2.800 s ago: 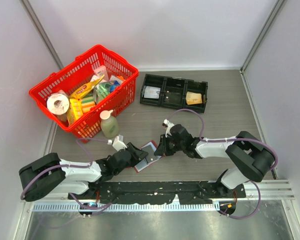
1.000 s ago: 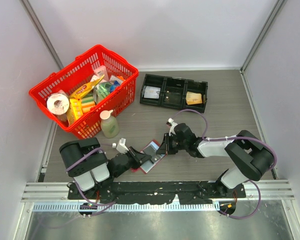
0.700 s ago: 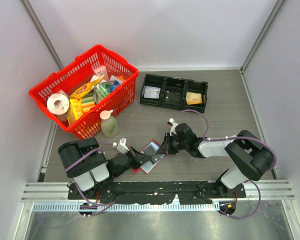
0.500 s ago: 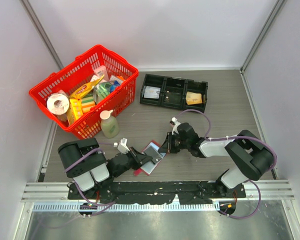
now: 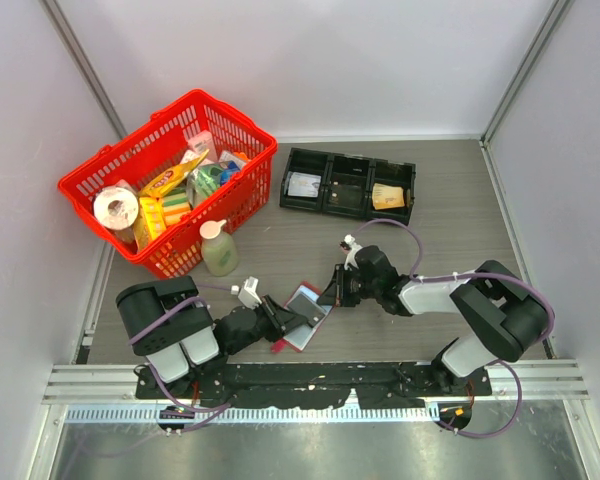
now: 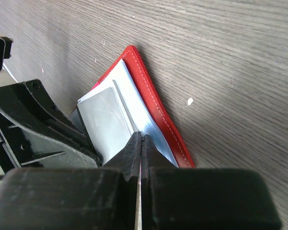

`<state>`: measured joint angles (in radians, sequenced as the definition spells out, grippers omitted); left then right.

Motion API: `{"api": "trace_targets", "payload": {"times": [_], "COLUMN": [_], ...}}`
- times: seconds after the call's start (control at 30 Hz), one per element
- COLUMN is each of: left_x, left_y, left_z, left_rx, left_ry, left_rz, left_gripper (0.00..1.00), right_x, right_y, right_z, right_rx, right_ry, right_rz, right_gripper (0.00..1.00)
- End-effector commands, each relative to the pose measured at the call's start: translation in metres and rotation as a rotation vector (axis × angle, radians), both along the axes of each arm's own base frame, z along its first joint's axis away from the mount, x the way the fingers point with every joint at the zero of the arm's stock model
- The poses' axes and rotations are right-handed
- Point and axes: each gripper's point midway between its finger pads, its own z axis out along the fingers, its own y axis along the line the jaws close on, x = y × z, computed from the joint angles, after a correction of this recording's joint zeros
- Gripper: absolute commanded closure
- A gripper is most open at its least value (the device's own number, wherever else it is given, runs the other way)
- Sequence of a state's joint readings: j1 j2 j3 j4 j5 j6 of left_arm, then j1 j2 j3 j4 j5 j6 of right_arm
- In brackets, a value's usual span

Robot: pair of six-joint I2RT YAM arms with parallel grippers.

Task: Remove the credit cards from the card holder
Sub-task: Remove the credit card from the card holder.

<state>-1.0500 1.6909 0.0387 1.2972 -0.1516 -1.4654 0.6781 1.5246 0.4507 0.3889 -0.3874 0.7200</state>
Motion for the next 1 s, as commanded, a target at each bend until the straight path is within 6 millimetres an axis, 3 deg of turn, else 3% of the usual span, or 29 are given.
{"api": "trace_targets", "payload": {"times": [0.0, 0.2, 0.6, 0.67, 0.97], "left_x": [-0.002, -0.006, -0.009, -0.004, -0.003], "left_y": [-0.006, -0.006, -0.006, -0.013, -0.013], "left_z": [0.050, 0.049, 0.031, 0.038, 0.038], "left_rx": [-0.181, -0.188, -0.158, -0.181, -0.181], "left_ry": [-0.103, -0.089, -0.019, -0.034, -0.035], "left_rz": [-0.026, -0.036, -0.038, -0.038, -0.032], "left_gripper": [0.87, 0.99, 1.00, 1.00, 1.00], "right_x": [-0.002, -0.002, 0.002, -0.001, -0.019], "right_y": [-0.011, -0.010, -0.002, 0.001, 0.005], "right_z": [-0.007, -0.004, 0.041, 0.043, 0.012], "right_rx": [-0.047, -0.044, 0.043, 0.057, 0.045], "right_ry": [-0.005, -0.023, -0.182, -0.176, -0.051], "right_rz": [-0.011, 0.001, 0.062, 0.086, 0.149], "right_gripper": [0.97, 0.97, 0.89, 0.88, 0.88]}}
